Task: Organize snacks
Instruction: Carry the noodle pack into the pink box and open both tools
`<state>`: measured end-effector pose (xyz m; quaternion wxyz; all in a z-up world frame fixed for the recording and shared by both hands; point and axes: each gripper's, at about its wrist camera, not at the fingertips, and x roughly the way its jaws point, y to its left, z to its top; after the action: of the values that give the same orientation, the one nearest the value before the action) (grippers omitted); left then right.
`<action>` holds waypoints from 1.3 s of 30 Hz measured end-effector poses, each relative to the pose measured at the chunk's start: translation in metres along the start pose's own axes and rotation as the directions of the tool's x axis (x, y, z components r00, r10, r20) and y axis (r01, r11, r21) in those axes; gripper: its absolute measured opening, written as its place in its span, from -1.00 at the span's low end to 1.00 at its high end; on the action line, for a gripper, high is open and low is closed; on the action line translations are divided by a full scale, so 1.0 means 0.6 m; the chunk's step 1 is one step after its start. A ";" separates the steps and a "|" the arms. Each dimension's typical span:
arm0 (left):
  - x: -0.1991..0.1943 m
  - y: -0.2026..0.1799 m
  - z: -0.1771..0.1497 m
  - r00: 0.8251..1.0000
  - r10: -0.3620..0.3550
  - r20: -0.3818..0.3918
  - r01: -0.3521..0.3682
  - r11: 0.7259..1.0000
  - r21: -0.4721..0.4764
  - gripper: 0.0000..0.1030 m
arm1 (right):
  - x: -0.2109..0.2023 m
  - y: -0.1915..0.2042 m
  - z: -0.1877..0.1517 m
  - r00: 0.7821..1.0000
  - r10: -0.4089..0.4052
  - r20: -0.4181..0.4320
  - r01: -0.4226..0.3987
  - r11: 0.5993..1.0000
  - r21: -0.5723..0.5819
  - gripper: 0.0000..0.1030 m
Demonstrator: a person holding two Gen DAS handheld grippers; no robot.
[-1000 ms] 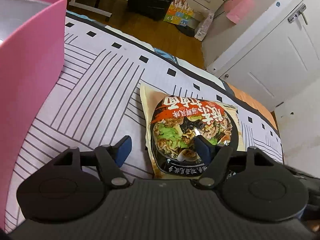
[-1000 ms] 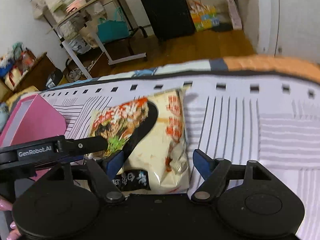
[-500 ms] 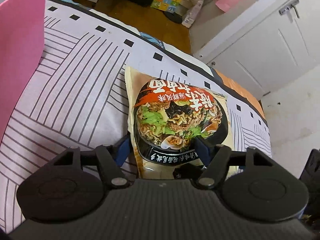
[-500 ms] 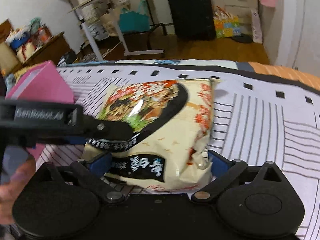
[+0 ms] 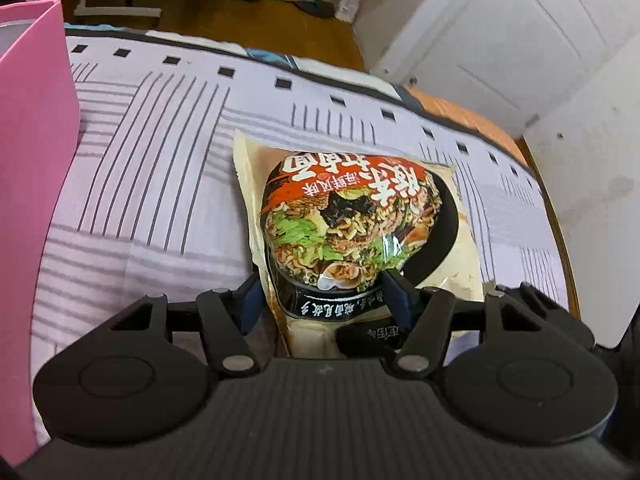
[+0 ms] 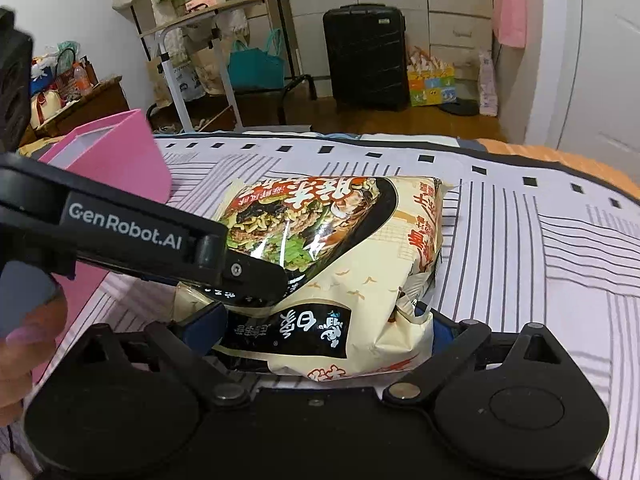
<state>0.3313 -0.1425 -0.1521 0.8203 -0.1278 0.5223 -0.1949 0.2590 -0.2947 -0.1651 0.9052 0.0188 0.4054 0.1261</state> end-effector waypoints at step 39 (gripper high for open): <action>-0.446 0.032 -0.189 0.997 -0.062 0.054 0.054 0.987 0.148 0.18 | -0.317 0.322 -0.008 0.998 -0.035 0.059 0.045 0.983 -0.178 0.93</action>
<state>0.1304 -0.0049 0.0082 0.8363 -0.0878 0.4785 -0.2529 0.0926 -0.1546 -0.0034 0.9165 -0.0672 0.3674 0.1434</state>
